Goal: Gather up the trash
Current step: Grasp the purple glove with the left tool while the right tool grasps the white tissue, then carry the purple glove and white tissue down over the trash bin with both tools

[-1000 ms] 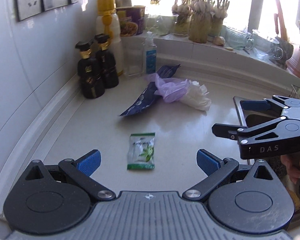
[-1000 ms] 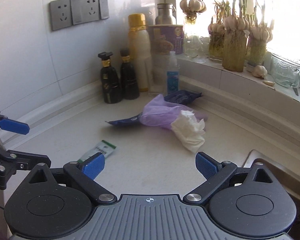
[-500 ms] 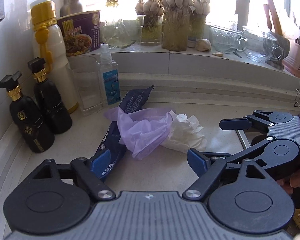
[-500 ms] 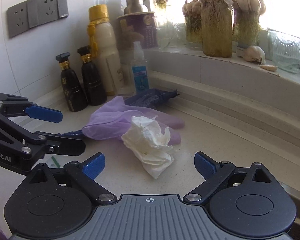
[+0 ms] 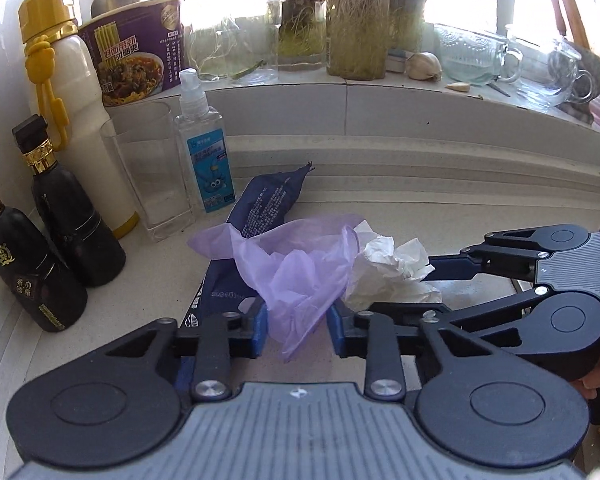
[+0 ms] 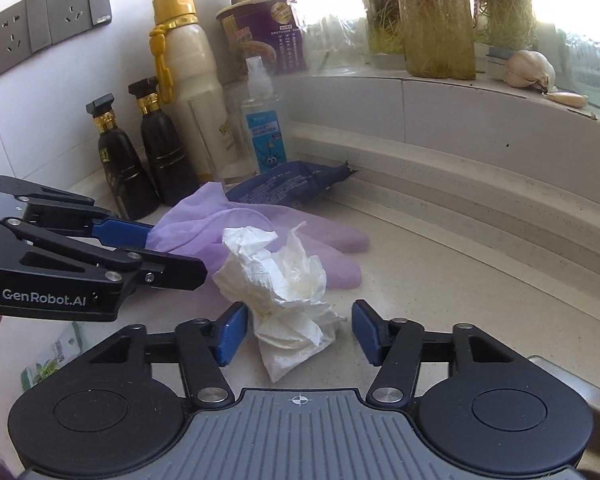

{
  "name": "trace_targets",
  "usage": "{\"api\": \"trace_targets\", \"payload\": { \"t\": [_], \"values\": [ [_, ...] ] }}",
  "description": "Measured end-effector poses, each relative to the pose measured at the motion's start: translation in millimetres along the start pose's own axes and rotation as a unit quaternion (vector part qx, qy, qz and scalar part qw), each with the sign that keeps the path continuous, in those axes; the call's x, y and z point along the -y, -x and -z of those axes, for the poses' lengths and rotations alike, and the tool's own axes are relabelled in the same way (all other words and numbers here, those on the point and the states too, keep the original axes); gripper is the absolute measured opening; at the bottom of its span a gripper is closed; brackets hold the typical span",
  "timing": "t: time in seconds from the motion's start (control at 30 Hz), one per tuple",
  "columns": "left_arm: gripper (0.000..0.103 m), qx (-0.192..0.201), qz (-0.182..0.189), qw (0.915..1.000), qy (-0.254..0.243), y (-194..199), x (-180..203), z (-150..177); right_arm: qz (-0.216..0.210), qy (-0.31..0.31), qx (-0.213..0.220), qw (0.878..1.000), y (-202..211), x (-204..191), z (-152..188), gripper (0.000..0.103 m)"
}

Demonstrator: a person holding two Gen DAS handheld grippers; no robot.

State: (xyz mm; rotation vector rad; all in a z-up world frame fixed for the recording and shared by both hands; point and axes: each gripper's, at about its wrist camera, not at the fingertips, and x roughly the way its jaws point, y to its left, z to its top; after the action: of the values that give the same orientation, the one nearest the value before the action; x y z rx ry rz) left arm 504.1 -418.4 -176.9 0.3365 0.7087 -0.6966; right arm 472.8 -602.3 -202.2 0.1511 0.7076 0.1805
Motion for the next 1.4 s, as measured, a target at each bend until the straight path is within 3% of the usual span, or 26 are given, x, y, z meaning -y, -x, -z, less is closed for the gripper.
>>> {"api": "trace_targets", "payload": {
  "t": [0.03,0.27,0.53,0.83,1.4],
  "values": [
    [0.014,-0.001,0.0,1.0,0.002,0.2,0.5,-0.1,-0.001,0.0,-0.003,1.0,-0.4,-0.8,-0.9,0.033],
    [0.002,0.021,-0.009,0.9997,-0.001,16.6,6.6,-2.6,0.01,-0.015,0.0,1.0,13.6,0.2,-6.2,0.02],
    [0.001,0.055,-0.006,0.9985,0.005,56.2,11.5,-7.7,0.022,-0.033,0.015,0.999,48.8,-7.1,-12.0,0.02],
    [0.001,0.076,-0.011,0.9969,0.015,120.2,14.5,-3.7,0.029,-0.015,0.028,0.999,102.7,-44.7,-18.8,0.02],
    [0.001,0.052,-0.044,0.997,0.036,250.5,15.9,42.3,0.001,0.025,0.051,0.998,193.2,-163.8,-11.7,0.02]
  ]
}}
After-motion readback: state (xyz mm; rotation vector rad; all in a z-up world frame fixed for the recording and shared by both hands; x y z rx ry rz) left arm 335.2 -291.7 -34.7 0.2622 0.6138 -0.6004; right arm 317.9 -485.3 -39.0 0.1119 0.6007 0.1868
